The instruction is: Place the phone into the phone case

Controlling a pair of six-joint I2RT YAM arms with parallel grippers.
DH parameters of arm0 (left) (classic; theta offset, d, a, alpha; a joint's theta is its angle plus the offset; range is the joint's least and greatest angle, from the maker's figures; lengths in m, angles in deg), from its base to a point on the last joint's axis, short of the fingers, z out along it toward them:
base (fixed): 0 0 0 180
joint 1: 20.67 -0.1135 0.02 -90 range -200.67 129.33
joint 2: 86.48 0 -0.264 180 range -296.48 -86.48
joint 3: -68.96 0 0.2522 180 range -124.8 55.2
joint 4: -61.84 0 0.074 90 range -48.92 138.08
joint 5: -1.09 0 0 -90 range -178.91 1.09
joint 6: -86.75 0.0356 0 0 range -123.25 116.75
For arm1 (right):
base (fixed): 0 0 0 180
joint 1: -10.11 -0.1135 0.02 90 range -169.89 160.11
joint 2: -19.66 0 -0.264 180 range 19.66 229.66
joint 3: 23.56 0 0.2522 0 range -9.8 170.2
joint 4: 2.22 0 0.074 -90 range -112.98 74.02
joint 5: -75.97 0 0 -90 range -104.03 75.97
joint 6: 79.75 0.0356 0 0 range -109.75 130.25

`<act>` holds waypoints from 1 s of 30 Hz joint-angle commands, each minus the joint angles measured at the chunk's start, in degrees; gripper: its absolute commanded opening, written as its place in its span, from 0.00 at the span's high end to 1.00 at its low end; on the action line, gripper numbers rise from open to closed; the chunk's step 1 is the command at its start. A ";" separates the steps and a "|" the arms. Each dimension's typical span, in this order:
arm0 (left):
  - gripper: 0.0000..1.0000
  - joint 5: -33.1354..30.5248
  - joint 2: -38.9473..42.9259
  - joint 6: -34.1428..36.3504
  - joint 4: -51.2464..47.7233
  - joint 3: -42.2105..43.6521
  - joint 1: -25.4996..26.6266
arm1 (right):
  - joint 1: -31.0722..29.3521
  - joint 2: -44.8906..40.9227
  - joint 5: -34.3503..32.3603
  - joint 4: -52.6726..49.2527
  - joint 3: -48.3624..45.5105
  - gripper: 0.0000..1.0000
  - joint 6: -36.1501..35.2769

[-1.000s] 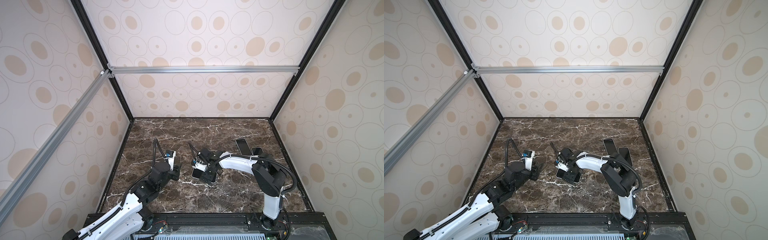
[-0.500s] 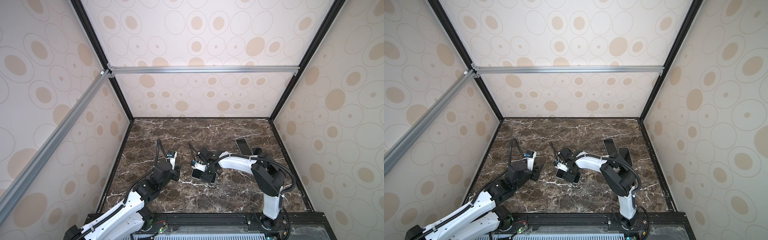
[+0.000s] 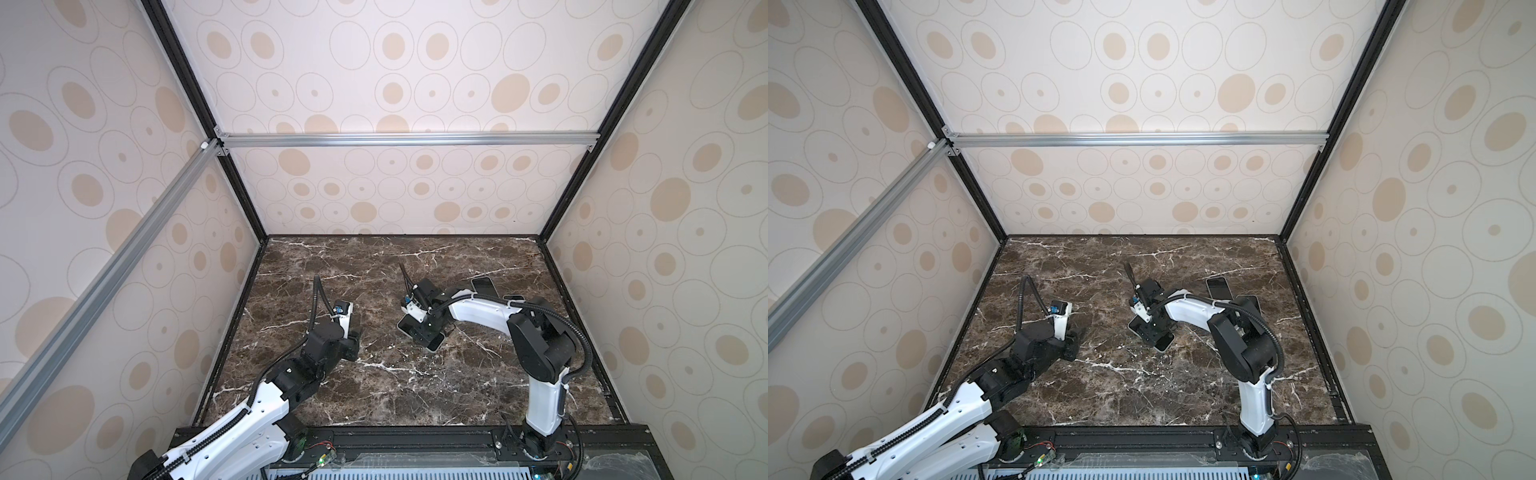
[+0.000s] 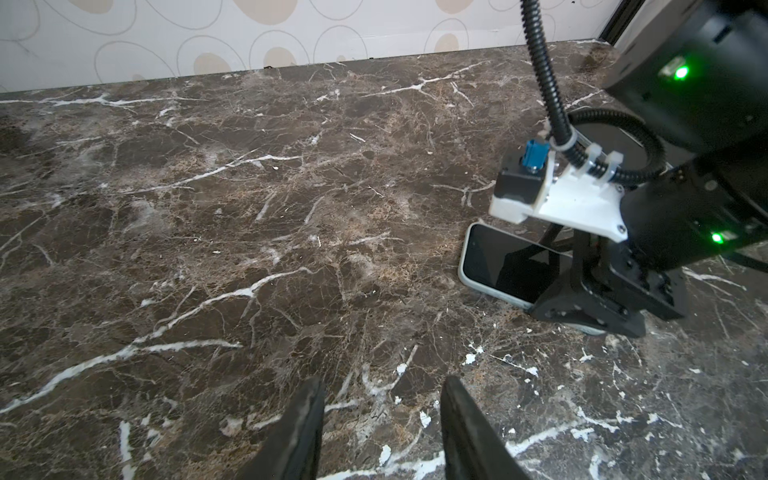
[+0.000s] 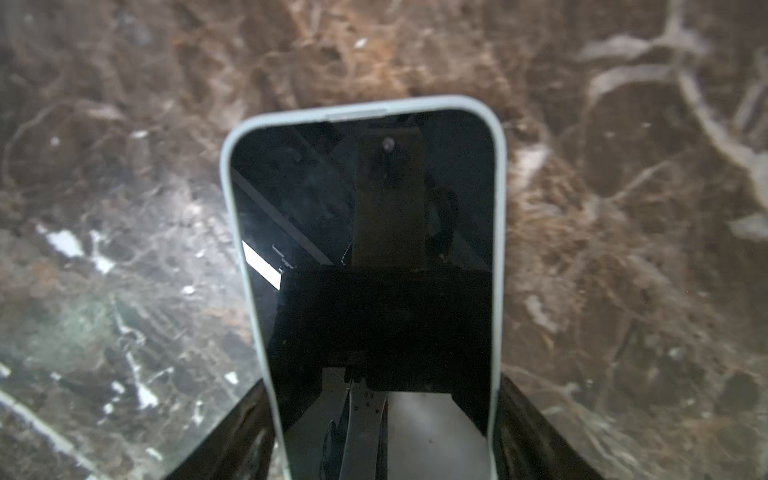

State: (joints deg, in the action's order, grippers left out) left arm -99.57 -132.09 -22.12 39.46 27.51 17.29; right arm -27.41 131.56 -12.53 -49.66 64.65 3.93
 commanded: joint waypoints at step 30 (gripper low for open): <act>0.54 -2.41 -1.68 -6.61 5.54 -0.10 -0.68 | 13.70 18.51 -1.02 -11.79 23.30 0.43 14.82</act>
State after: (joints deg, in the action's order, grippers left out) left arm -100.31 -133.95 -27.54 43.61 27.54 17.02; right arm -14.56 146.40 -14.04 -59.73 88.28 17.02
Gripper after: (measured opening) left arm 0.455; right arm 0.748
